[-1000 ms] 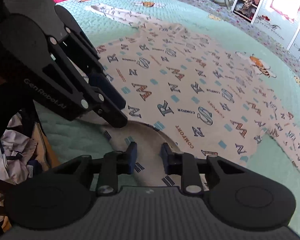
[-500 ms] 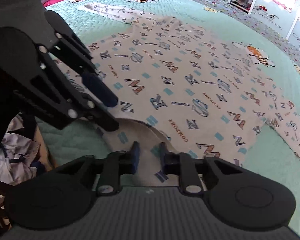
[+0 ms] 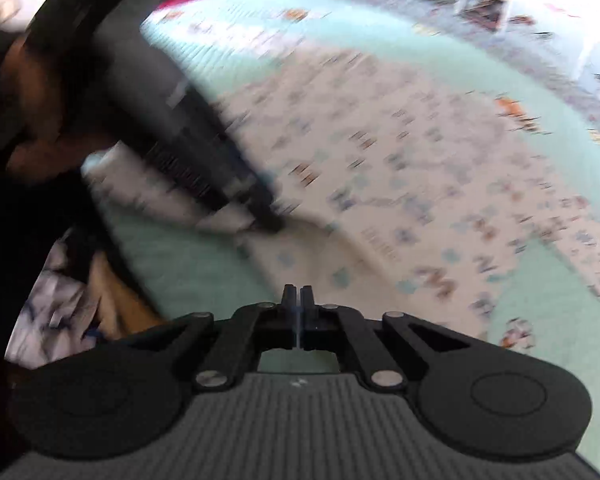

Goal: Fold clothes

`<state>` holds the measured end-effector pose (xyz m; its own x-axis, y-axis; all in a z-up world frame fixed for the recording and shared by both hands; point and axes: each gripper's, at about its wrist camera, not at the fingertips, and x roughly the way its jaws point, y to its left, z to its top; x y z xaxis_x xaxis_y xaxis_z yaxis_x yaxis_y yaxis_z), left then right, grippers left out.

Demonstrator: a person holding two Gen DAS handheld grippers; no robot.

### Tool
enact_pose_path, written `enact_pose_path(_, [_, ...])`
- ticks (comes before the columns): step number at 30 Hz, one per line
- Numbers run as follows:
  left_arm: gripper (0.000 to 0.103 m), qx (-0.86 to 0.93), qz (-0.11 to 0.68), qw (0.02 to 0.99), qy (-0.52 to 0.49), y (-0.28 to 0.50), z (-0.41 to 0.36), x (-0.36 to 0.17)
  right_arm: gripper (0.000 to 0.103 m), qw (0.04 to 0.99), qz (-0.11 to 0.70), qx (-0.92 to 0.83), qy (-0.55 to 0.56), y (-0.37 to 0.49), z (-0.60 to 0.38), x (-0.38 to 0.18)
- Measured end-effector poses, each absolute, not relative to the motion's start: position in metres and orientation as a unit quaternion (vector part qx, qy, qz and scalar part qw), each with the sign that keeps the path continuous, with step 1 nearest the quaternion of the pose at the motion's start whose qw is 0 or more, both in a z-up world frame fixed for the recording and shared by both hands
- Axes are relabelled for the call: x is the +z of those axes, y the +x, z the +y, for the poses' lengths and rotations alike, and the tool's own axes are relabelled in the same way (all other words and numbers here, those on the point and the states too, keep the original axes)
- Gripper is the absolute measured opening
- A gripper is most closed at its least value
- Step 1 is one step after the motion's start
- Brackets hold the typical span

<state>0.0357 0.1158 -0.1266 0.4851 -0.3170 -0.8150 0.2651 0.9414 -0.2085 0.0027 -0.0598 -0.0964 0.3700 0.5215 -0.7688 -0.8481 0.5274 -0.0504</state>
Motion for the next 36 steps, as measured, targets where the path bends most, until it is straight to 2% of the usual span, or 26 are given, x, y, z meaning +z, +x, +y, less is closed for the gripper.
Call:
enact_pose_path(2, [0.027, -0.167, 0.479, 0.861, -0.03, 0.035, 0.117, -0.126, 0.013, 0.802, 0.356, 0.423, -0.224, 0.013, -0.059, -0.095])
enact_pose_path(4, [0.027, -0.166, 0.479, 0.861, -0.032, 0.036, 0.117, -0.126, 0.018, 0.798, 0.359, 0.426, -0.231, 0.022, -0.054, -0.099])
enact_pose_path(7, [0.026, -0.167, 0.48, 0.861, -0.033, 0.036, 0.117, -0.127, 0.021, 0.792, 0.364, 0.429, -0.235, 0.025, -0.052, -0.103])
enact_pose_path(9, [0.017, -0.169, 0.48, 0.86, -0.033, 0.036, 0.116, -0.127, 0.021, 0.789, 0.368, 0.431, -0.237, 0.026, -0.051, -0.105])
enact_pose_path(10, [0.015, -0.17, 0.48, 0.86, -0.033, 0.036, 0.116, -0.127, 0.019, 0.788, 0.37, 0.432, -0.238, 0.026, -0.051, -0.107])
enact_pose_path(11, [0.01, -0.17, 0.478, 0.861, -0.033, 0.036, 0.116, -0.127, 0.008, 0.786, 0.371, 0.433, -0.239, 0.026, -0.051, -0.108])
enact_pose_path(12, [0.007, -0.17, 0.477, 0.862, -0.034, 0.036, 0.116, -0.127, 0.001, 0.784, 0.373, 0.434, -0.24, 0.026, -0.05, -0.109])
enact_pose_path(25, [0.008, -0.172, 0.469, 0.865, -0.04, 0.025, 0.117, -0.113, 0.0, 0.753, 0.384, 0.469, -0.255, -0.03, -0.053, -0.107])
enact_pose_path(26, [0.012, -0.175, 0.467, 0.866, -0.039, 0.023, 0.117, -0.111, 0.0, 0.753, 0.385, 0.467, -0.257, -0.033, -0.054, -0.107])
enact_pose_path(28, [0.031, -0.18, 0.468, 0.865, -0.033, 0.024, 0.114, -0.109, 0.0, 0.755, 0.388, 0.463, -0.255, -0.038, -0.056, -0.107])
enact_pose_path(29, [0.047, -0.182, 0.469, 0.864, -0.03, 0.026, 0.112, -0.108, 0.0, 0.755, 0.39, 0.462, -0.254, -0.04, -0.057, -0.106])
enact_pose_path(30, [0.054, -0.184, 0.47, 0.863, -0.027, 0.027, 0.11, -0.108, 0.0, 0.755, 0.391, 0.461, -0.255, -0.042, -0.058, -0.106])
enact_pose_path(36, [0.057, -0.19, 0.496, 0.847, 0.003, 0.041, 0.088, -0.118, 0.0, 0.76, 0.389, 0.455, -0.251, -0.051, -0.064, -0.103])
